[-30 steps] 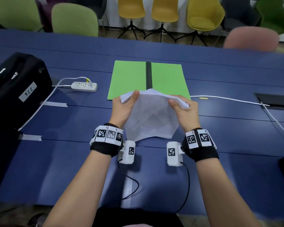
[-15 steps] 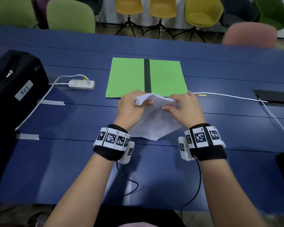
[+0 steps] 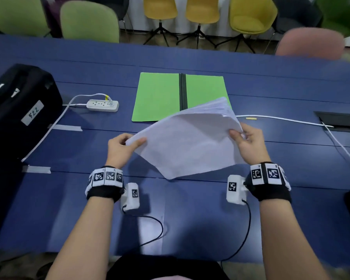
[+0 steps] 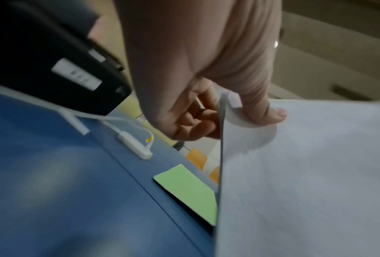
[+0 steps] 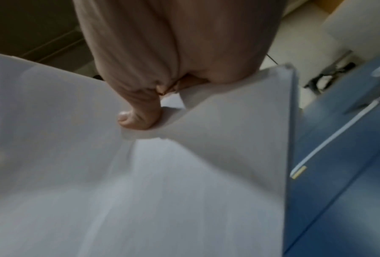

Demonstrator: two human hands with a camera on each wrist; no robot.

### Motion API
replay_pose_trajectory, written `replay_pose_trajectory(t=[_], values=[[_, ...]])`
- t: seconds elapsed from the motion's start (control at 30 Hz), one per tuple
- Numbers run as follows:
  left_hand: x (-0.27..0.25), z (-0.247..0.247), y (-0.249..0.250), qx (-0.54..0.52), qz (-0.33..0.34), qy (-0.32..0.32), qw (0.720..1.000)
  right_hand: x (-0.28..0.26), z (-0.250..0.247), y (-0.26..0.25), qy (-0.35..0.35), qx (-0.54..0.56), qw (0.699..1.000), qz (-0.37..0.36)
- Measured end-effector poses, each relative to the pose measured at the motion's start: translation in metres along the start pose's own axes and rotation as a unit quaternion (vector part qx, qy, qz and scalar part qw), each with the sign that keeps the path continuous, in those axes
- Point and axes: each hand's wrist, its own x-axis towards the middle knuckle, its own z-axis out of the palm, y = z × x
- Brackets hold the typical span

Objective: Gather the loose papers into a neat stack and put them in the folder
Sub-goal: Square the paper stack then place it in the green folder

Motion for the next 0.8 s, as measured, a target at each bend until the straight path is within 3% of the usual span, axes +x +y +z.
replay_pose_trajectory(t=[0.1, 0.2, 0.33, 0.43, 0.6, 0.8], values=[[-0.003, 0.006, 0.003, -0.183, -0.044, -0.030, 0.982, -0.004, 0.005, 0.005, 0.015, 0.051, 0.998, 0.022], [-0.004, 0.012, 0.015, -0.241, 0.009, -0.080, 0.967, -0.005, 0.012, 0.013, 0.062, 0.099, 0.992, 0.037], [-0.007, 0.028, 0.017, -0.196, 0.041, -0.055, 0.978, -0.009, 0.022, 0.038, 0.043, 0.124, 0.986, 0.099], [-0.012, 0.049, 0.004, -0.120, 0.002, 0.005, 0.993, -0.018, 0.034, 0.050, 0.030, 0.129, 0.984, 0.118], [-0.001, 0.068, 0.000, -0.118, -0.033, 0.081, 0.989, -0.017, 0.042, 0.045, 0.068, 0.162, 0.974, 0.141], [0.010, 0.064, 0.005, -0.156, -0.079, 0.071, 0.982, -0.013, 0.045, 0.042, 0.114, 0.147, 0.970, 0.156]])
